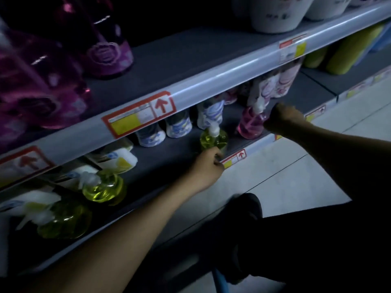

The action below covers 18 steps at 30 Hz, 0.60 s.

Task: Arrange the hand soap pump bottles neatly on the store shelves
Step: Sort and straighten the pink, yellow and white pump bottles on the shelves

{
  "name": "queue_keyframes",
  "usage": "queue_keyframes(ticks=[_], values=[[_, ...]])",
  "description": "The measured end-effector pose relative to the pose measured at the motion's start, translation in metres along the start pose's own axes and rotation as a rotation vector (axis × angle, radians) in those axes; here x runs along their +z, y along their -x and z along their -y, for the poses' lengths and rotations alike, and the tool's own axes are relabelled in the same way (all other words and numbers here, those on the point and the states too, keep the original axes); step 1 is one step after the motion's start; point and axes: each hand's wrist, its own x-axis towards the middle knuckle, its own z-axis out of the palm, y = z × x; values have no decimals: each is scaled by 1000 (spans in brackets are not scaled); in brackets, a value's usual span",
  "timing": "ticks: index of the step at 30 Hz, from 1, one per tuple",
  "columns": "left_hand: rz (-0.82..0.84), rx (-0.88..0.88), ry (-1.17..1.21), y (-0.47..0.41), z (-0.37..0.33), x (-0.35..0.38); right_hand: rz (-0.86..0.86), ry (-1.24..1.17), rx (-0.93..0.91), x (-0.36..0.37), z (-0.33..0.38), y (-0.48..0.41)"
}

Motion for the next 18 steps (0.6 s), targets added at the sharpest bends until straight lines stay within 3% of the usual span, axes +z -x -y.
queue_keyframes(ticks=[1, 4, 6, 11, 18], values=[[33, -45, 83, -19, -6, 13, -110, -49, -38, 1, -4, -12], [57, -185, 291, -58, -18, 40, -43, -161, -131, 11, 7, -46], [34, -242, 372, -75, -20, 49, -61, -112, -201, 12, 13, -62], [-66, -189, 397, -97, -21, 59, -228, 66, -401, 9, 11, -63], [-94, 81, 242, -65, -21, 48, -177, 374, -694, -28, 39, 19]])
